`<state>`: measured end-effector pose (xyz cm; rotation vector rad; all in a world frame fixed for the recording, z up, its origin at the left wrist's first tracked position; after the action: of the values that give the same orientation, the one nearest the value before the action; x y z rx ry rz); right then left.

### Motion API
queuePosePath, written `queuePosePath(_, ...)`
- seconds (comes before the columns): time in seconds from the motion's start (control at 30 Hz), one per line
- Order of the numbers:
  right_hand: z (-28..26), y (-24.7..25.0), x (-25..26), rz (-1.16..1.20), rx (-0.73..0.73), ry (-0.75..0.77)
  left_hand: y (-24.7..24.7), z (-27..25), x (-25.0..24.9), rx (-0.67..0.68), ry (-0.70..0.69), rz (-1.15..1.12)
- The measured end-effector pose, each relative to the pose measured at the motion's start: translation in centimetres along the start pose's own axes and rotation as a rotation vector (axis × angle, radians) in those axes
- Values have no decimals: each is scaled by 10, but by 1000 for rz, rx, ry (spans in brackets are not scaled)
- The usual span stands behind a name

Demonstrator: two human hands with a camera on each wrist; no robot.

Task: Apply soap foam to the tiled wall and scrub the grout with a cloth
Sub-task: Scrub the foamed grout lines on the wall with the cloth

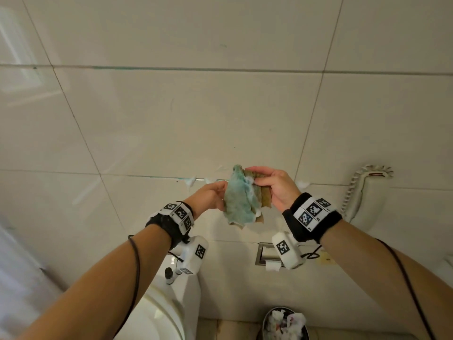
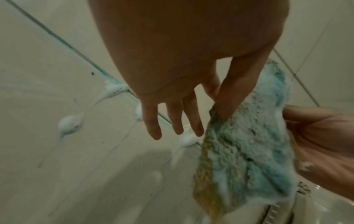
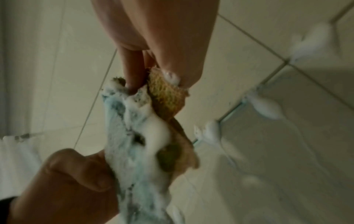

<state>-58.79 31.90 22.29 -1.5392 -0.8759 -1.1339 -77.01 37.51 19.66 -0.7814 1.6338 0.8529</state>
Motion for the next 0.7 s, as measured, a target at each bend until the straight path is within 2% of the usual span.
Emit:
queuePosePath(0.1, -1, 12, 6, -114, -43, 80, -15, 1, -3, 19, 24, -26)
queuePosePath(0.27, -4, 28, 13, -315, -98, 240, -39, 0, -11, 92, 106, -201)
queuePosePath(0.43, -11, 44, -2, -464, 71, 312, -42, 7, -15, 62, 169, -317)
queuePosePath(0.57, -20, 46, -14, -635, 212, 368, -44, 7, -20, 1, 110, -237)
queuePosePath(0.63, -24, 44, -13, -603, 218, 349, -45, 10, -20, -31, 71, -197)
queuePosePath(0.7, -28, 44, -10, -456, 132, 298, -44, 12, -20, -61, 48, -180)
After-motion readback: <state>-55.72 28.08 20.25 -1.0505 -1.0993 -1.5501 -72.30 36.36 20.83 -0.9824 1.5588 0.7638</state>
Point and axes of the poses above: each hand's wrist, its own z-axis towards the middle knuckle, its own y-axis out of the back of the hand, x = y × z, the point moved 3 cm from there along z, towards the middle knuckle, and after that the axes turned 10 degrees about -x, right-handed, at the moved point
